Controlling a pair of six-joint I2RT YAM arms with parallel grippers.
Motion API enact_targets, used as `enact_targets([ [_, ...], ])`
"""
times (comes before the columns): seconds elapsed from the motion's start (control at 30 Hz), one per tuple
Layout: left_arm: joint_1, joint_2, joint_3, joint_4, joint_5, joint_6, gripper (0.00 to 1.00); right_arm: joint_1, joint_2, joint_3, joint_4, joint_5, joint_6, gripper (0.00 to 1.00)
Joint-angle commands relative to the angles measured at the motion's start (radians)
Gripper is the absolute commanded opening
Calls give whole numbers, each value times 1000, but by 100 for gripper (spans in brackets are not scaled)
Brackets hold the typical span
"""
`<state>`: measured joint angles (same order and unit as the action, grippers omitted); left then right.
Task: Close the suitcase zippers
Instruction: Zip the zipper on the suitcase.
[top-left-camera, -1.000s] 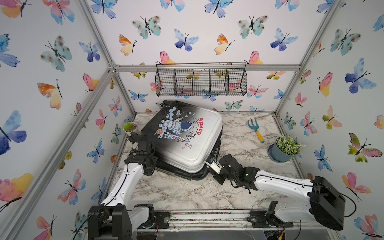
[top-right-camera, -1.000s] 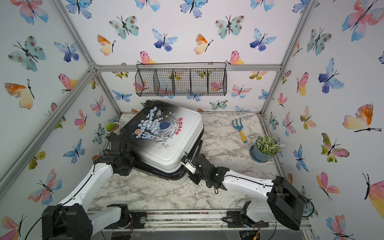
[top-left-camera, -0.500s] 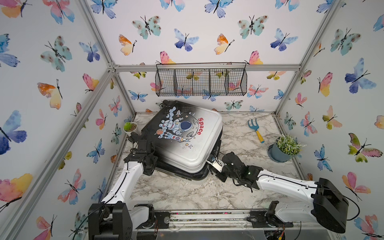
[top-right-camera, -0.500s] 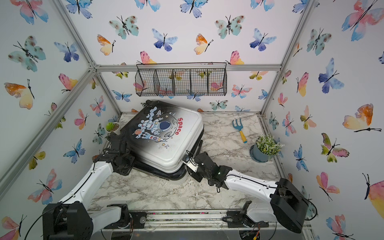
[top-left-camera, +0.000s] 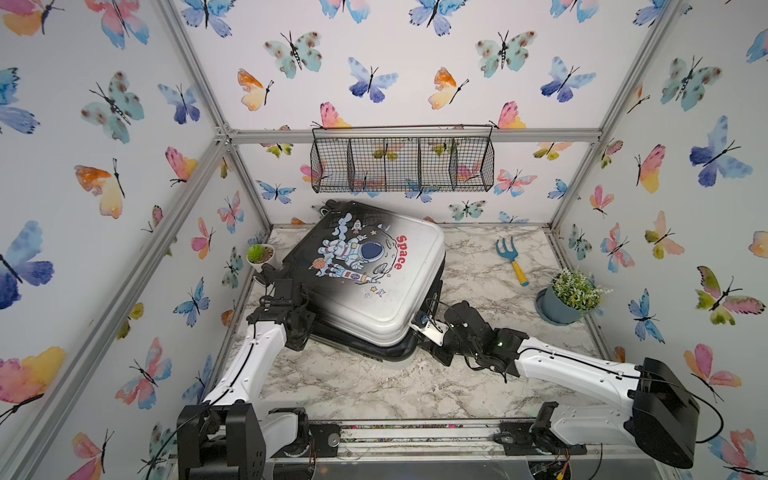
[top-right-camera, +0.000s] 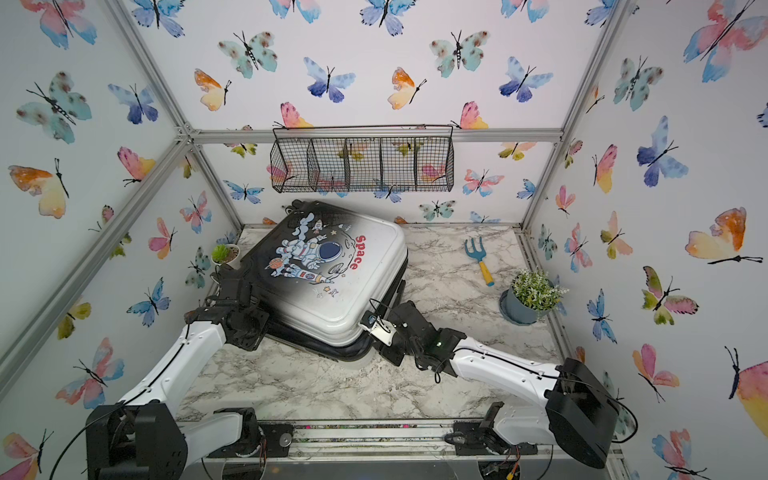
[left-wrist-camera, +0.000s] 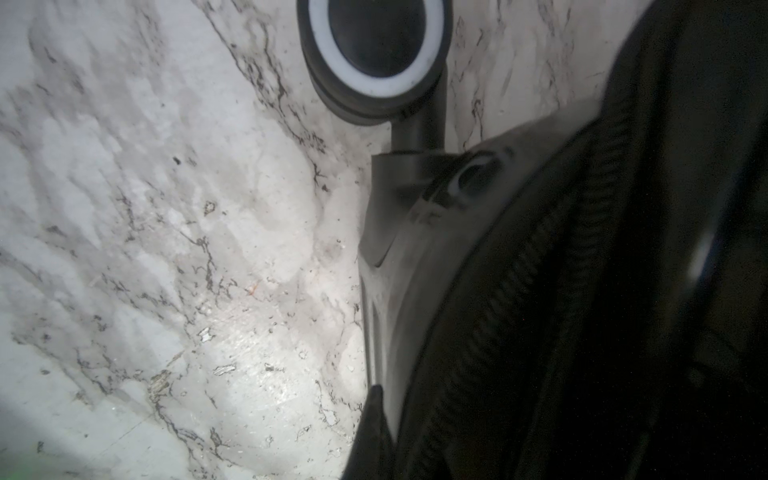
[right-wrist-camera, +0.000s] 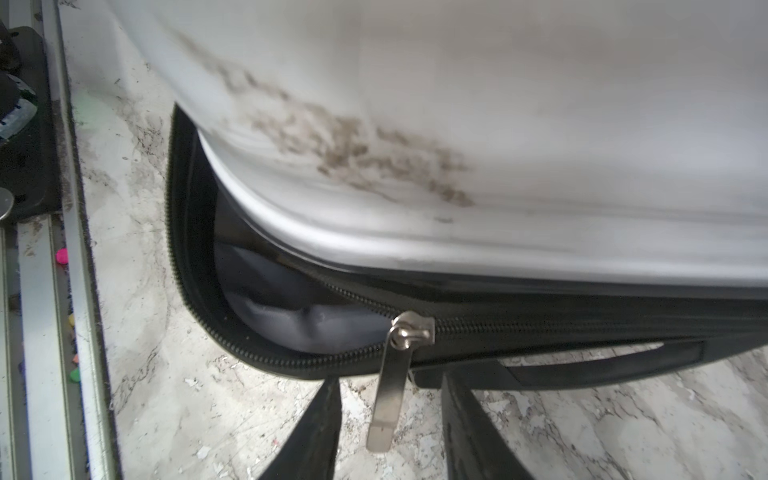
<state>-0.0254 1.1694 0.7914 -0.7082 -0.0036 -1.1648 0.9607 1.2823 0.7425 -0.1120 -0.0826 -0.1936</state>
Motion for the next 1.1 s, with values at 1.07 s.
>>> enact_targets([
  [1.07,-7,-18,108,133,141,34,0,-2,47,15,81,204,-138,21],
])
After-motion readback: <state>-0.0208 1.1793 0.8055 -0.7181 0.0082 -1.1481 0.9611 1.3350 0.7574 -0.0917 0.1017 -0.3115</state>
